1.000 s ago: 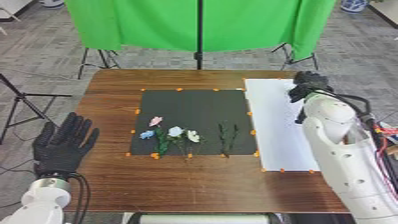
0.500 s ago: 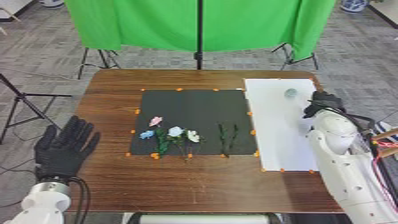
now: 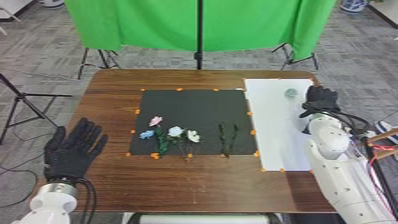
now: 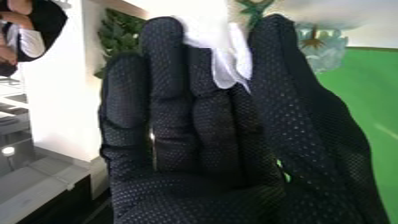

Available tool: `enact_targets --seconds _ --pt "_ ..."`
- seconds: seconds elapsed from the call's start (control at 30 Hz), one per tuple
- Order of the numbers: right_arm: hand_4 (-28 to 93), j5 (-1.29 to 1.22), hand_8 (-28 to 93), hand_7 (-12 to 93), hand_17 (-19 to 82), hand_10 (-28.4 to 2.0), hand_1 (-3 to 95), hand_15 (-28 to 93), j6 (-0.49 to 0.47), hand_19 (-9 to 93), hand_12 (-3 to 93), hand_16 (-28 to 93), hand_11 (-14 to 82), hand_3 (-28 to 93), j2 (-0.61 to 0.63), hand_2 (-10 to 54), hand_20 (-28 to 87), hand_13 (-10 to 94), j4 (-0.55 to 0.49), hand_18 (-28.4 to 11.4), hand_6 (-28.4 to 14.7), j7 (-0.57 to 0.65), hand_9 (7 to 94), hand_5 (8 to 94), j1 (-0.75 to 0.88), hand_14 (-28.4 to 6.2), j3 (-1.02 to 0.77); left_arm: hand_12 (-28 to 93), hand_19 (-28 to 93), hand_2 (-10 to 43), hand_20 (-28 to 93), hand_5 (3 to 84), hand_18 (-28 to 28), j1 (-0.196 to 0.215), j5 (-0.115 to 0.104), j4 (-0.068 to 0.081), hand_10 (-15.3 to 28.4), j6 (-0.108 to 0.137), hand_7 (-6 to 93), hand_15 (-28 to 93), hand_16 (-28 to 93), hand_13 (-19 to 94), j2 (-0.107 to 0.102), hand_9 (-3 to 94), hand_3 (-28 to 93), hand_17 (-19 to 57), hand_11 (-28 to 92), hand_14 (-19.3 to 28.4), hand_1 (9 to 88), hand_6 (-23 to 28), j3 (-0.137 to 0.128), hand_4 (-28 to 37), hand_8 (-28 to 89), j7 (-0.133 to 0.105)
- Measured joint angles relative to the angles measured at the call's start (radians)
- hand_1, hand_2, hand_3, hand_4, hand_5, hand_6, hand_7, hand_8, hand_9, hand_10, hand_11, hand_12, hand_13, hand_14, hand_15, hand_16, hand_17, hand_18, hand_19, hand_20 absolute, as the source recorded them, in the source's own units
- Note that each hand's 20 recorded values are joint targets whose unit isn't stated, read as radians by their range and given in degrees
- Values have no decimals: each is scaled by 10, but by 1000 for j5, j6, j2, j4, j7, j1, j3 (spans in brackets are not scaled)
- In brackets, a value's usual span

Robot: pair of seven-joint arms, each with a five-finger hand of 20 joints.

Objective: Arrange flowers

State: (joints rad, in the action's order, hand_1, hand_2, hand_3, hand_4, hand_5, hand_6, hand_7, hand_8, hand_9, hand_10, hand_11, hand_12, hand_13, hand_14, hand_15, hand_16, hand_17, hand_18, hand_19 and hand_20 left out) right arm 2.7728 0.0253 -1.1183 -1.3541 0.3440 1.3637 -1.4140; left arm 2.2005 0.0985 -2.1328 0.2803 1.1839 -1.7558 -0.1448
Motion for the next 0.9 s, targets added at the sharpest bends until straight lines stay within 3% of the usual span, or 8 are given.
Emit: enact_targets --seconds 0.1,0.23,0.47,0.8,0.9 --pt "-283 -65 29 294 317 -94 668 317 15 742 457 459 111 604 34 -84 385 714 -52 -195 5 0 834 739 25 -51 49 145 368 136 200 487 152 1 0 0 152 -1 163 437 -46 312 0 418 726 -44 254 156 296 91 -1 -283 -84 0" --pt "-283 -197 31 292 314 -97 659 323 4 747 453 453 108 623 106 -86 389 708 -204 -201 1 3 832 739 61 -54 142 145 368 136 199 487 152 4 -1 -2 153 -2 163 437 -46 313 0 418 726 -44 253 156 296 91 -10 -283 -84 -1" --pt "-283 -429 37 288 313 -101 645 335 -273 759 442 438 104 642 124 -89 392 702 -442 -209 -5 20 827 736 1 -57 244 145 367 136 198 487 152 4 -3 -2 154 -2 163 437 -47 313 0 418 725 -44 253 156 297 91 -18 -283 -85 -3" --pt "-283 -311 31 274 316 -108 633 347 -326 774 429 422 99 635 92 -93 385 691 -444 -216 -11 -89 815 728 -101 -63 433 146 368 137 199 488 153 4 -8 -6 153 0 165 437 -47 313 -4 418 726 -45 255 155 297 91 -18 -283 -85 -14" --pt "-283 -280 30 272 314 -107 631 350 -362 775 427 418 98 631 86 -94 384 688 -446 -216 -13 -104 813 725 -88 -64 433 145 368 137 199 488 153 5 -21 -7 153 0 165 437 -47 313 -4 419 725 -45 255 156 297 91 -20 -283 -85 -16"
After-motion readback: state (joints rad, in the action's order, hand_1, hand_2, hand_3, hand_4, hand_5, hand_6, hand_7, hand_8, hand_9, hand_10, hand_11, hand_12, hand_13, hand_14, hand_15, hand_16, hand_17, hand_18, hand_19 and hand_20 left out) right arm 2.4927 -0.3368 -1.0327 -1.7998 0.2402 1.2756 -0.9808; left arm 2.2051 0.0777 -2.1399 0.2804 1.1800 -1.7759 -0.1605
